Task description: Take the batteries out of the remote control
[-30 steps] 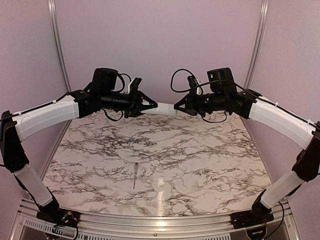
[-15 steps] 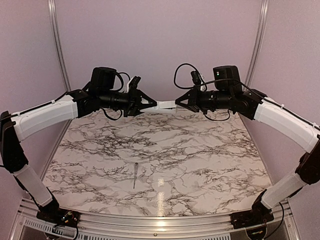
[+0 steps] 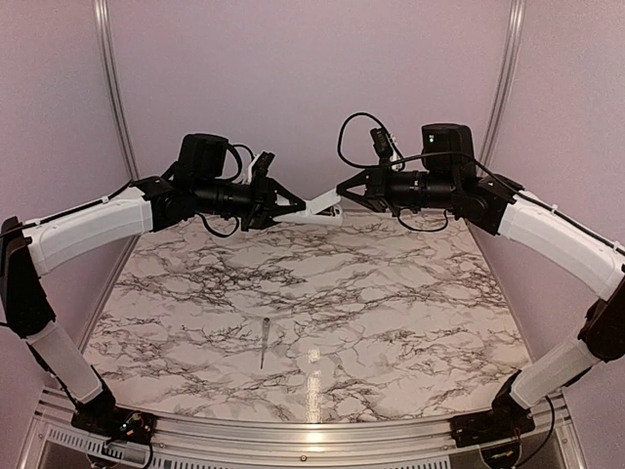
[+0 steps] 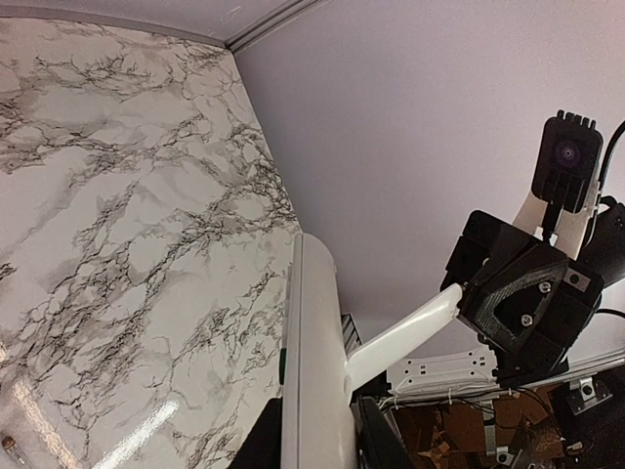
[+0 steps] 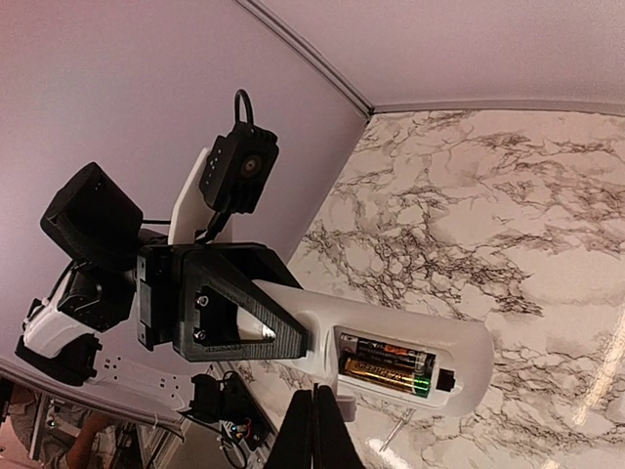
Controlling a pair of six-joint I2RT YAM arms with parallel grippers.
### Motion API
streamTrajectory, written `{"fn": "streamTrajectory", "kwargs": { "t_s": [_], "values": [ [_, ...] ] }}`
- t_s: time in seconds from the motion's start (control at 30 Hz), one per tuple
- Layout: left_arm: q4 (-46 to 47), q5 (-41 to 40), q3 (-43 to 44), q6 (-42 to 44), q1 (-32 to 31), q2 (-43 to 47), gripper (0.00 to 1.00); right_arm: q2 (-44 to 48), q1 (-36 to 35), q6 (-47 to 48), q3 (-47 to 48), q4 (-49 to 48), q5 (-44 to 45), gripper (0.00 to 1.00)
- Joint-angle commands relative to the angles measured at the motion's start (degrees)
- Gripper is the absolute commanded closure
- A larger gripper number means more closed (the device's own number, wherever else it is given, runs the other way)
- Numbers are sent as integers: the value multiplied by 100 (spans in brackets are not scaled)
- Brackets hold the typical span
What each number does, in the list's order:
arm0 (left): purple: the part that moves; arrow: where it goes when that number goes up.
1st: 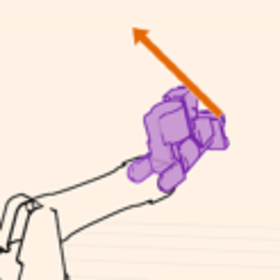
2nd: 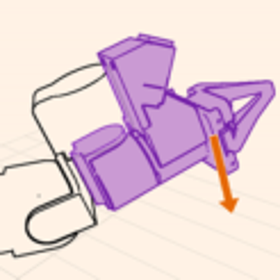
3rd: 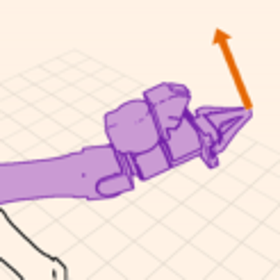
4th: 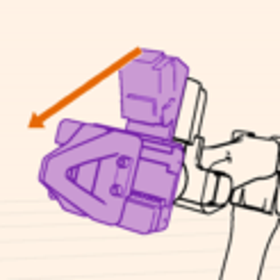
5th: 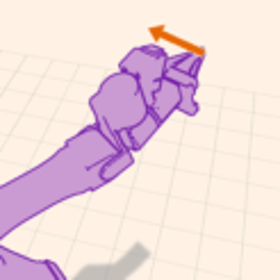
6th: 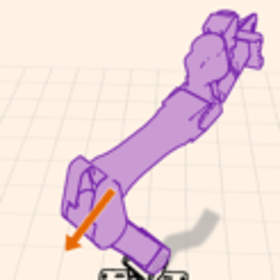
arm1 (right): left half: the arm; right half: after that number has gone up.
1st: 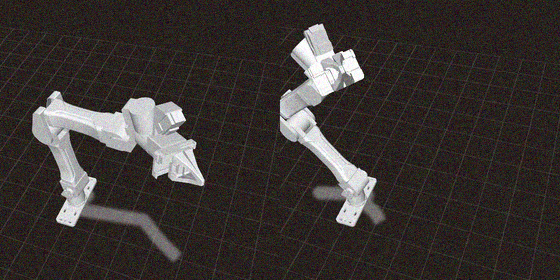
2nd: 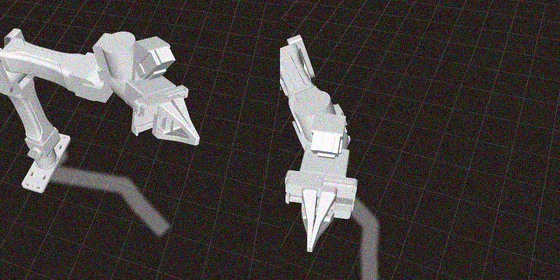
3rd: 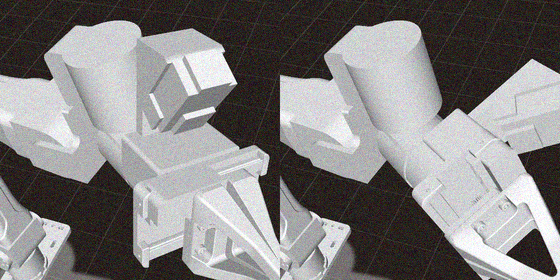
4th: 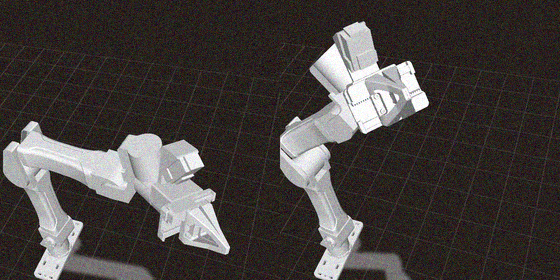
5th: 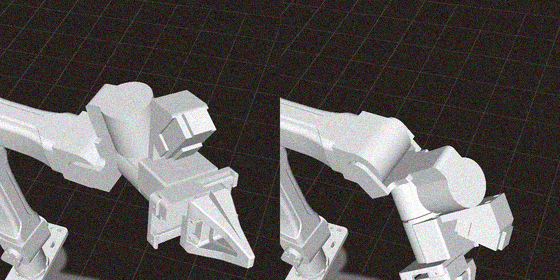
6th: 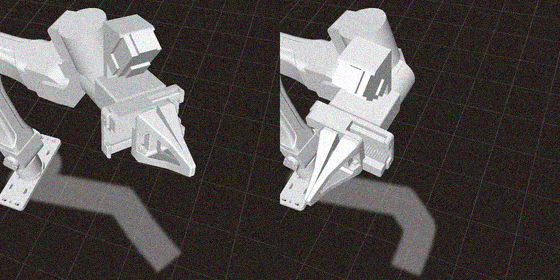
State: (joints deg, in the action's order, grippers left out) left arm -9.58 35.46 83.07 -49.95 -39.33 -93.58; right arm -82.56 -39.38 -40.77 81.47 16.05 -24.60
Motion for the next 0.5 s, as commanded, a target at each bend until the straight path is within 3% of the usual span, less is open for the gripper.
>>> {"fn": "streamTrajectory", "kwargs": {
  "t_s": [0.0, 0.47],
  "values": [
    [318, 119, -36, 61, -75, 156, 100, 1, -85, -58, -115, -25, -144, 100],
    [341, 121, 12, 55, -75, 104, 100, -91, -87, -44, -160, -76, -240, 100]
  ]
}}
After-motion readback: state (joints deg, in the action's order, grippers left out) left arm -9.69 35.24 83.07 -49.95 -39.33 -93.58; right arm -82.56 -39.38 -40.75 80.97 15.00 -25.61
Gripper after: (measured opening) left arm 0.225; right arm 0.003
